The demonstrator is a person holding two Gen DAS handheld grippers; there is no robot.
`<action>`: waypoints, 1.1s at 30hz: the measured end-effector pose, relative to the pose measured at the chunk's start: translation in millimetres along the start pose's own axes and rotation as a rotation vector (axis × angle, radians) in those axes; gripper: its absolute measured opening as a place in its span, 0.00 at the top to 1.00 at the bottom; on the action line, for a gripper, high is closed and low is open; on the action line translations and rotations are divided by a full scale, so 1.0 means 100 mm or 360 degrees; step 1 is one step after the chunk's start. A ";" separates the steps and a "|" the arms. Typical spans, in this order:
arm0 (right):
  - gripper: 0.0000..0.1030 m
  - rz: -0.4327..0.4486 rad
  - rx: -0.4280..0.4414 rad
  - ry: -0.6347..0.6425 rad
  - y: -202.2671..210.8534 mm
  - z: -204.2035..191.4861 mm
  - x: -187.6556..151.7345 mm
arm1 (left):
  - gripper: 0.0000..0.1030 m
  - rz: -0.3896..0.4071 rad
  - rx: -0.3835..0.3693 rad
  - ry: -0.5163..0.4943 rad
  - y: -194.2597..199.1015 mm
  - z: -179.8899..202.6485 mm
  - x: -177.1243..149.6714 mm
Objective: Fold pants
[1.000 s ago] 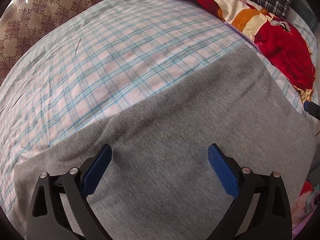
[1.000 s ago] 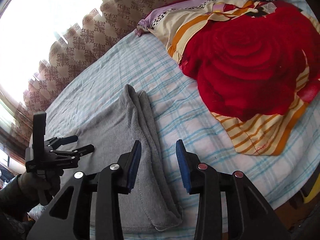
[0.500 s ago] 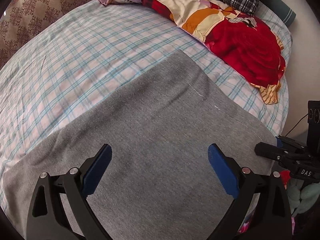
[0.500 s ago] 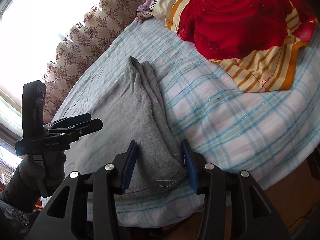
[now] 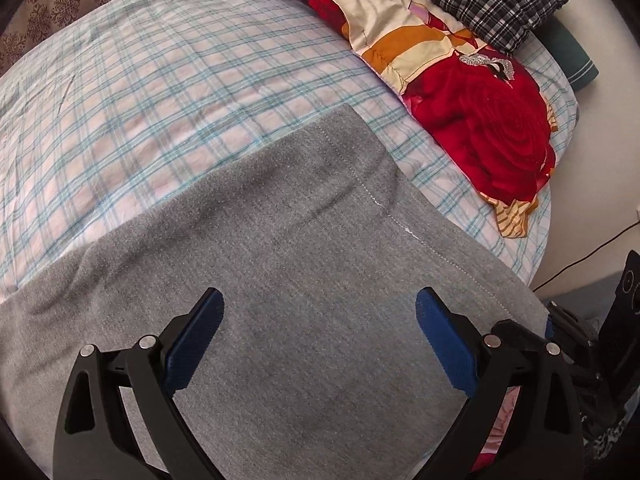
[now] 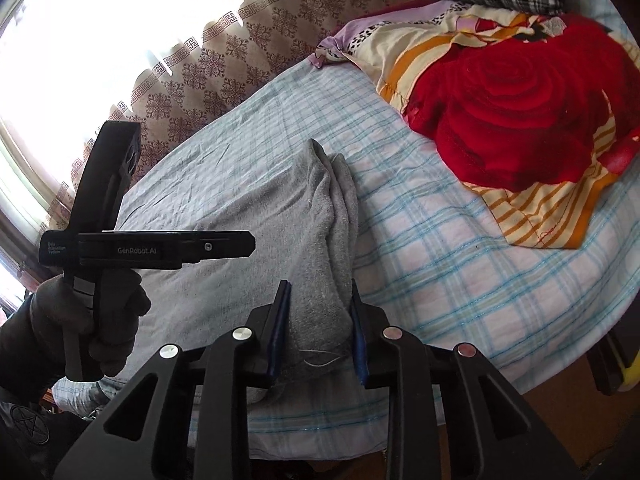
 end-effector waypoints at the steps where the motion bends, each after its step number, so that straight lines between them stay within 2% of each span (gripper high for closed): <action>1: 0.74 0.0022 -0.0019 0.0052 0.04 -0.06 0.01 | 0.05 0.0001 -0.0029 0.0014 0.01 0.02 0.02; 5: 0.75 0.0086 -0.0061 0.0273 0.16 -0.40 0.03 | 0.05 -0.0010 -0.0139 0.0037 0.09 0.13 0.11; 7: 0.75 0.0106 -0.0077 0.0382 0.19 -0.58 0.03 | 0.05 -0.0014 -0.0158 0.0033 0.14 0.18 0.14; 11: 0.75 0.0136 -0.0103 0.0531 0.20 -0.83 0.01 | 0.05 -0.0020 -0.0119 0.0020 0.21 0.17 0.19; 17: 0.75 0.0119 -0.0051 0.0657 0.16 -1.09 -0.10 | 0.05 -0.0040 -0.0136 0.0026 0.28 0.14 0.20; 22: 0.78 0.0095 0.0000 0.0725 0.12 -1.27 -0.18 | 0.05 -0.0089 -0.0090 0.0002 0.22 0.14 0.19; 24: 0.78 0.0083 0.0022 0.0741 0.11 -1.31 -0.20 | 0.08 -0.0120 -0.0064 -0.0001 0.19 0.12 0.17; 25: 0.79 0.0077 0.0034 0.0747 0.10 -1.34 -0.22 | 0.21 -0.0132 -0.0043 -0.0008 0.17 0.10 0.16; 26: 0.79 0.0070 0.0044 0.0756 0.09 -1.36 -0.23 | 0.44 -0.0152 -0.0017 -0.0006 0.15 0.08 0.14; 27: 0.79 0.0065 0.0050 0.0764 0.08 -1.38 -0.24 | 0.57 -0.0181 -0.0017 0.0016 0.13 0.03 0.12; 28: 0.79 0.0061 0.0054 0.0768 0.07 -1.40 -0.25 | 0.81 -0.0195 -0.0025 0.0048 0.12 -0.02 0.11; 31: 0.77 0.0039 0.0087 0.0738 0.05 -1.38 -0.23 | 0.85 -0.0157 -0.0041 0.0089 0.18 -0.16 0.04; 33: 0.73 0.0002 0.0182 0.0661 0.07 -1.33 -0.19 | 0.85 -0.0128 -0.0062 0.0112 0.26 -0.23 -0.01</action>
Point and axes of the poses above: each gripper's, at about its wrist camera, not at the fingertips, and y roughly against the way its jaws point, z to its right, x to its top, the point moved 2 cm from there along -y, roughly the way its jaws point, and after that the axes turned 8 degrees about -x, right-handed, at the moved point
